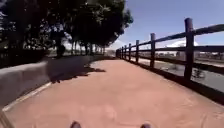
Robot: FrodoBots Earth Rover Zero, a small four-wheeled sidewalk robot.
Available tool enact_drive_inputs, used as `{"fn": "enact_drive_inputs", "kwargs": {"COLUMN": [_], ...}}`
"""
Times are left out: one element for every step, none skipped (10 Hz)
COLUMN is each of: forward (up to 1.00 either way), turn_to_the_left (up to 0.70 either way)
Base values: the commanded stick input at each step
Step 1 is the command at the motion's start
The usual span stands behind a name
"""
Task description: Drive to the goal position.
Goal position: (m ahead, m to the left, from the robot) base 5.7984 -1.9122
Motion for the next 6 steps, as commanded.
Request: {"fn": "enact_drive_inputs", "kwargs": {"forward": [1.0,1.0,1.0,1.0,1.0,1.0], "turn_to_the_left": [0.0,0.0,0.0,0.0,0.0,0.0]}}
